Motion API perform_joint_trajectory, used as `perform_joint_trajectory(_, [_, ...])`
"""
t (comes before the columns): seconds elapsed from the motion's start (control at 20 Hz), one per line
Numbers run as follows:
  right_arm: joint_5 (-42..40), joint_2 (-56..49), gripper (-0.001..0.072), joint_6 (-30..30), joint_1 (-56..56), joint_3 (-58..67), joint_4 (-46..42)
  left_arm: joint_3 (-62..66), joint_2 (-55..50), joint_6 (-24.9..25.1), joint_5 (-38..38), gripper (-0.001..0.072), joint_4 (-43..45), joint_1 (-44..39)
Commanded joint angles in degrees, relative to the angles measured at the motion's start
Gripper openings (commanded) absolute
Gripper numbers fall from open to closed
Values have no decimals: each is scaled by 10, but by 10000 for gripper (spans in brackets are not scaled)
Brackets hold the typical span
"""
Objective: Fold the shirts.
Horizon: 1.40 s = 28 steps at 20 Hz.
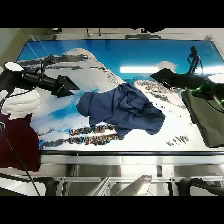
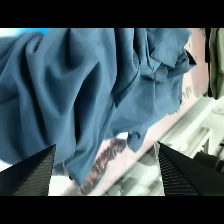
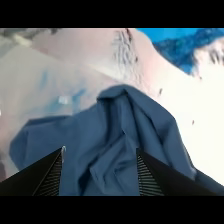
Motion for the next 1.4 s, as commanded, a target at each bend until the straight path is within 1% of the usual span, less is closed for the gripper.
perform_joint_trajectory(0.0, [124, 12, 501, 75, -48, -6, -127, -81, 14, -9, -38, 720, 1, -9])
perform_joint_trajectory(0.1, [156, 21, 501, 109, -52, -27, -208, -173, 47, -4, -13, 720, 1, -39])
perform_joint_trajectory(0.15, [158, 25, 501, 117, -51, -44, -230, -214, 61, -4, 8, 720, 1, -56])
perform_joint_trajectory(0.3, [151, 28, 502, 117, -50, -94, -231, -287, 84, -3, 88, 720, 2, -101])
perform_joint_trajectory(0.4, [139, 28, 501, 117, -52, -114, -231, -306, 87, -3, 150, 720, 2, -125])
perform_joint_trajectory(0.45, [138, 28, 501, 118, -52, -116, -236, -309, 86, -3, 172, 708, 2, -134])
perform_joint_trajectory(0.55, [137, 28, 501, 122, -52, -116, -248, -309, 85, -3, 199, 705, 2, -152])
perform_joint_trajectory(0.75, [106, 28, 502, 148, -52, -116, -326, -309, 85, -3, 246, 703, 10, -188])
perform_joint_trajectory(0.8, [101, 28, 502, 150, -52, -116, -334, -309, 85, -3, 257, 702, 19, -193])
perform_joint_trajectory(0.85, [94, 28, 502, 150, -52, -116, -334, -309, 85, -5, 265, 672, 27, -195])
perform_joint_trajectory(0.9, [84, 28, 502, 150, -51, -116, -334, -309, 85, -5, 270, 518, 34, -195])
perform_joint_trajectory(0.95, [71, 28, 502, 150, -51, -116, -334, -309, 85, -5, 274, 469, 37, -194])
perform_joint_trajectory(1.05, [48, 23, 502, 149, -51, -116, -334, -309, 85, -5, 287, 466, 43, -189])
perform_joint_trajectory(1.1, [44, 16, 502, 149, -51, -116, -334, -309, 86, -5, 292, 449, 43, -190])
perform_joint_trajectory(1.15, [42, 9, 502, 147, -51, -116, -334, -309, 86, -5, 296, 329, 43, -190])
perform_joint_trajectory(1.2, [42, -2, 502, 145, -51, -116, -334, -309, 86, -1, 297, 264, 43, -190])
perform_joint_trajectory(1.25, [42, -14, 502, 145, -51, -116, -334, -309, 86, 2, 298, 218, 43, -190])
perform_joint_trajectory(1.3, [42, -23, 502, 145, -50, -116, -334, -309, 86, 2, 298, 203, 43, -190])
perform_joint_trajectory(1.35, [42, -32, 502, 140, -50, -116, -332, -309, 86, 2, 297, 107, 43, -190])
